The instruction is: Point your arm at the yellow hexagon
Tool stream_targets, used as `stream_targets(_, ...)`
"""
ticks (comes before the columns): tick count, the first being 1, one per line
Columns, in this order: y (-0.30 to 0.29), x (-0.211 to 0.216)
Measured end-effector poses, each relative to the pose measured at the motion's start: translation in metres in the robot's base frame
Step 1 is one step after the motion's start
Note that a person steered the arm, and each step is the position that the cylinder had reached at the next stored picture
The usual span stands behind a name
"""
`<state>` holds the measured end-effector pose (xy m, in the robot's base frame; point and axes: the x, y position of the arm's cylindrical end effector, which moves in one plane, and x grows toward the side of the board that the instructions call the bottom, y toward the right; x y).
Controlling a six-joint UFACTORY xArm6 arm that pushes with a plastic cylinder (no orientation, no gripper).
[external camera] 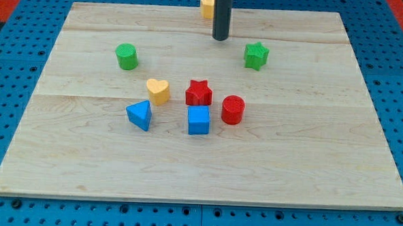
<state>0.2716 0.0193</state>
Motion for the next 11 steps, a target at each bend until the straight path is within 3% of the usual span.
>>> stream_targets(4,-0.042,-0.030)
stream_targets(11,-0.074,-0.040)
